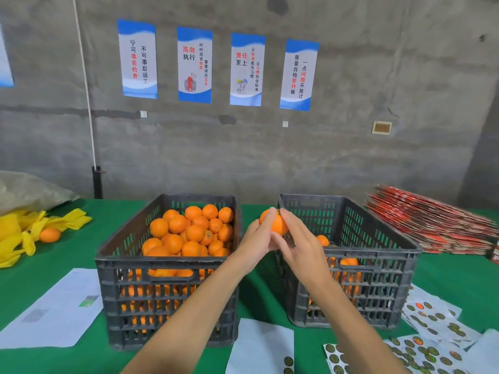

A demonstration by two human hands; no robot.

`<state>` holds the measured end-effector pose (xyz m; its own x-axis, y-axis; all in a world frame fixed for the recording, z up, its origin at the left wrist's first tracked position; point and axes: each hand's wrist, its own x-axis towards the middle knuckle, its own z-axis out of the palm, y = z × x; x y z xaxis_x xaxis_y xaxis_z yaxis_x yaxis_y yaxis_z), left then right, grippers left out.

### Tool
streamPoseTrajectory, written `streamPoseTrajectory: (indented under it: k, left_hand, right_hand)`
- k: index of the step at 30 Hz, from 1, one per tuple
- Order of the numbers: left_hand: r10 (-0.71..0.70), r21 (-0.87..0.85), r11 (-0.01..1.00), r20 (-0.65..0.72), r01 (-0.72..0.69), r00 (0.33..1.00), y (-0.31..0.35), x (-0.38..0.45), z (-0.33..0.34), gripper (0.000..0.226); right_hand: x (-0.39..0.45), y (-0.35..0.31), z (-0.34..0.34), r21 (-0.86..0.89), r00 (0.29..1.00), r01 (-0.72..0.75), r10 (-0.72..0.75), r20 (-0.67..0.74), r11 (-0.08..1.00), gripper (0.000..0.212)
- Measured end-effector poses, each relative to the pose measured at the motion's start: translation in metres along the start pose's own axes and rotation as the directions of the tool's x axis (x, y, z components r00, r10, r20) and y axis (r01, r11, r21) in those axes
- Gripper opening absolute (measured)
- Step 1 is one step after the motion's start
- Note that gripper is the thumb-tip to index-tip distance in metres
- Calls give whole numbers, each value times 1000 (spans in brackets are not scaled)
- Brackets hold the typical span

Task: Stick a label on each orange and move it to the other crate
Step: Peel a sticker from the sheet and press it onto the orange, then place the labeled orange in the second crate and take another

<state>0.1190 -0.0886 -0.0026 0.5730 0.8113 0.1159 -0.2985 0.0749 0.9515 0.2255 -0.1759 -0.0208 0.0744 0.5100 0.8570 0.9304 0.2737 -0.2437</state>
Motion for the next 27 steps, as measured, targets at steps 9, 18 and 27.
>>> streamPoseTrajectory:
  k: [9,18,27]
  left_hand:
    - [238,848,530,-160,10,958,21,57,-118,17]
    - [102,981,163,-123,106,987,8,110,-180,56]
    - [-123,941,-199,-301,274,946,-9,154,-208,84]
  right_hand:
    - [17,77,-9,-307,989,-137,147,9,942,50]
    - [24,114,2,-346,954,-258,295,56,902,40]
    - [42,110,35,-302,932,-285,336,134,910,52]
